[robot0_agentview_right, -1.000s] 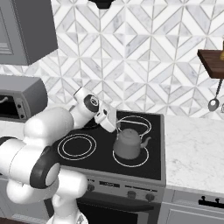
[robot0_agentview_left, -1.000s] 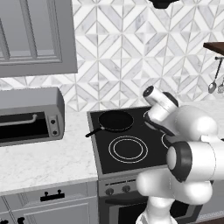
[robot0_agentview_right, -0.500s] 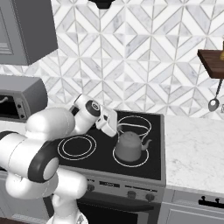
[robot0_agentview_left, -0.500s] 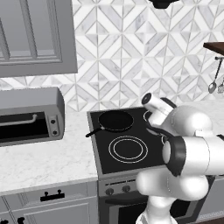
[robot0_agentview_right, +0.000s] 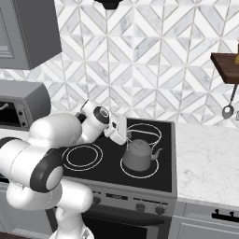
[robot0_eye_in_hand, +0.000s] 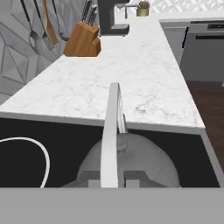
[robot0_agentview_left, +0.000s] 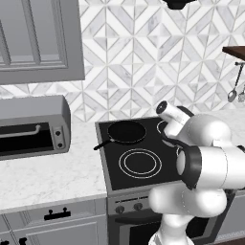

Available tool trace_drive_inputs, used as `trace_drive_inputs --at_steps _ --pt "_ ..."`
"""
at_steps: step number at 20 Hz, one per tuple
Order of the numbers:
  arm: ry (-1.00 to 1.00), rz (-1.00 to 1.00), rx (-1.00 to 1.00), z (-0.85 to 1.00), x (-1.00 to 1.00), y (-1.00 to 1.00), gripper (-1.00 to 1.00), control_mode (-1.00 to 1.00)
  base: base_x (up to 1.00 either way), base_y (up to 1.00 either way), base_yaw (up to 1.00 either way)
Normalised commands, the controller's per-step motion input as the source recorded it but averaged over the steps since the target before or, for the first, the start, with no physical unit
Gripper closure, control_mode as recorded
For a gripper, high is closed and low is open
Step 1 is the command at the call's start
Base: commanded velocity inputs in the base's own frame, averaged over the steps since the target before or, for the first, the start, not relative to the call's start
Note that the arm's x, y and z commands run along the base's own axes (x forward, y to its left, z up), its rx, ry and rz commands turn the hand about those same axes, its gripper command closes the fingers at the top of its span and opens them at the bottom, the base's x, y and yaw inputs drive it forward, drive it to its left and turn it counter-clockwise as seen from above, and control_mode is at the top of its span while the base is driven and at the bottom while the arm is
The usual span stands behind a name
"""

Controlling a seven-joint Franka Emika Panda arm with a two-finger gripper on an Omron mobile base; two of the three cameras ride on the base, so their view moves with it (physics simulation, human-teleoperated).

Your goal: Pick the kettle from the counter and place it on a stove burner. Then turn the burner on.

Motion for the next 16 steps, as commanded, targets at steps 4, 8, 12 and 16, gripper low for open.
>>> trace_drive_inputs --at_steps 4,8,12,16 --pt "0.02 0.0 0.0 0.0 0.0 0.0 -1.0 -1.0 0.0 0.0 0.0" --pt "0.0 0.0 0.0 0.0 0.0 0.0 -1.0 -1.0 0.0 0.0 0.0" --pt "0.0 0.0 0.0 0.0 0.0 0.02 -1.0 -1.0 0.0 0.0 0.0" --pt "0.0 0.0 -0.01 0.0 -0.05 0.31 -1.0 -1.0 0.0 0.0 0.0"
